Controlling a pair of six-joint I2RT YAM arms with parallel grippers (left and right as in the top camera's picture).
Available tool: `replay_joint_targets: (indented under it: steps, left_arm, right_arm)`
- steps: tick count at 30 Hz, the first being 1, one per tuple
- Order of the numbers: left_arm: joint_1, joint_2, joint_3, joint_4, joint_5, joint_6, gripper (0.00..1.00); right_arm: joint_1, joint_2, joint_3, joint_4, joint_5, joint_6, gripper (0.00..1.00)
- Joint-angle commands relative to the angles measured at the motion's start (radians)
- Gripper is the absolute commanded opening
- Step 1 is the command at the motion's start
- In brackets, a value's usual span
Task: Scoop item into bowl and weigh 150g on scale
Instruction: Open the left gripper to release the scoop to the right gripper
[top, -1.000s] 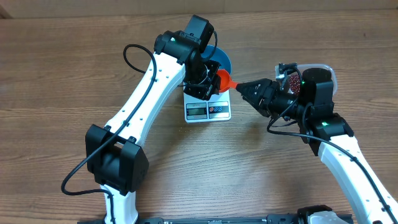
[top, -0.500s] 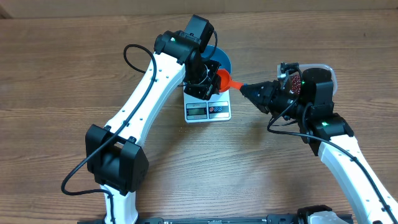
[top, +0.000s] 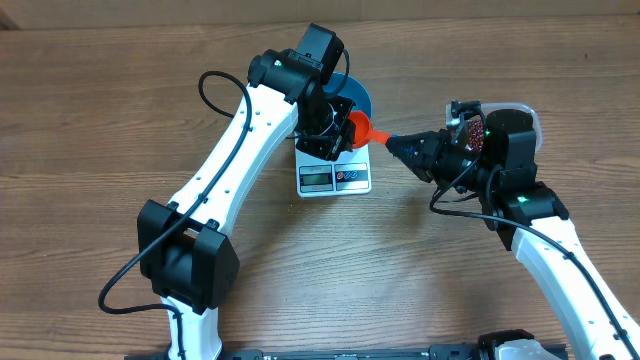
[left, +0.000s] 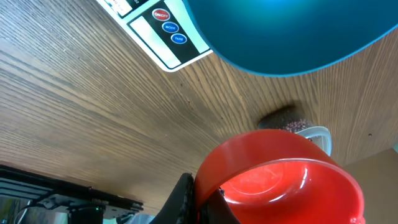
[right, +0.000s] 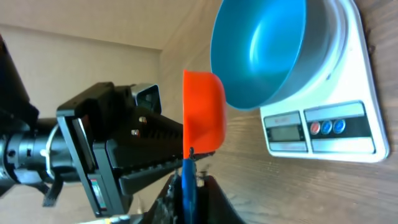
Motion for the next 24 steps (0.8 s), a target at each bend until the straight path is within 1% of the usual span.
replay_joint_targets:
  steps: [1, 4, 8, 11, 16, 17, 18, 19, 21, 22, 24]
  left_arm:
    - [-0.007, 0.011, 0.020, -0.003, 0.007, -0.021, 0.04]
    - [-0.007, 0.011, 0.020, -0.003, 0.007, -0.021, 0.04]
    - [-0.007, 0.011, 0.020, -0.003, 0.007, -0.021, 0.04]
    - [-0.007, 0.011, 0.020, -0.004, 0.007, -0.021, 0.04]
    - [-0.007, 0.011, 0.020, -0.004, 0.007, -0.021, 0.04]
    - [-0.007, 0.011, 0.020, -0.004, 0.007, -0.021, 0.04]
    - [-0.007, 0.011, 0.020, -0.004, 0.006, -0.021, 0.04]
    - [-0.007, 0.011, 0.020, -0.004, 0.007, -0.021, 0.04]
    - [-0.007, 0.011, 0.020, -0.004, 0.006, -0.021, 0.04]
    - [-0.007, 0.011, 0.020, -0.004, 0.006, -0.021, 0.05]
    - [-0.007, 0.011, 0.020, -0.007, 0.006, -0.021, 0.10]
  right_arm:
    - [0.005, -0.002, 0.024, 0.007, 0.030, -0.005, 0.29]
    - [0.005, -0.002, 0.024, 0.007, 0.034, -0.005, 0.32]
    - [0.005, -0.002, 0.024, 0.007, 0.039, -0.005, 0.32]
    - [0.005, -0.002, 0.024, 0.009, 0.045, -0.005, 0.34]
    - [0.005, -0.002, 0.024, 0.012, 0.045, -0.005, 0.33]
    - [0.005, -0.002, 0.024, 0.012, 0.044, -0.005, 0.30]
    - [0.005, -0.002, 0.024, 0.011, 0.044, -0.005, 0.24]
    - [0.005, -0.002, 0.024, 0.011, 0.044, -0.005, 0.15]
    - [0.005, -0.002, 0.024, 0.011, 0.044, -0.005, 0.04]
    - [0.005, -0.002, 0.024, 0.011, 0.044, -0.005, 0.04]
    - [0.005, -0.002, 0.024, 0.011, 0.044, -0.005, 0.04]
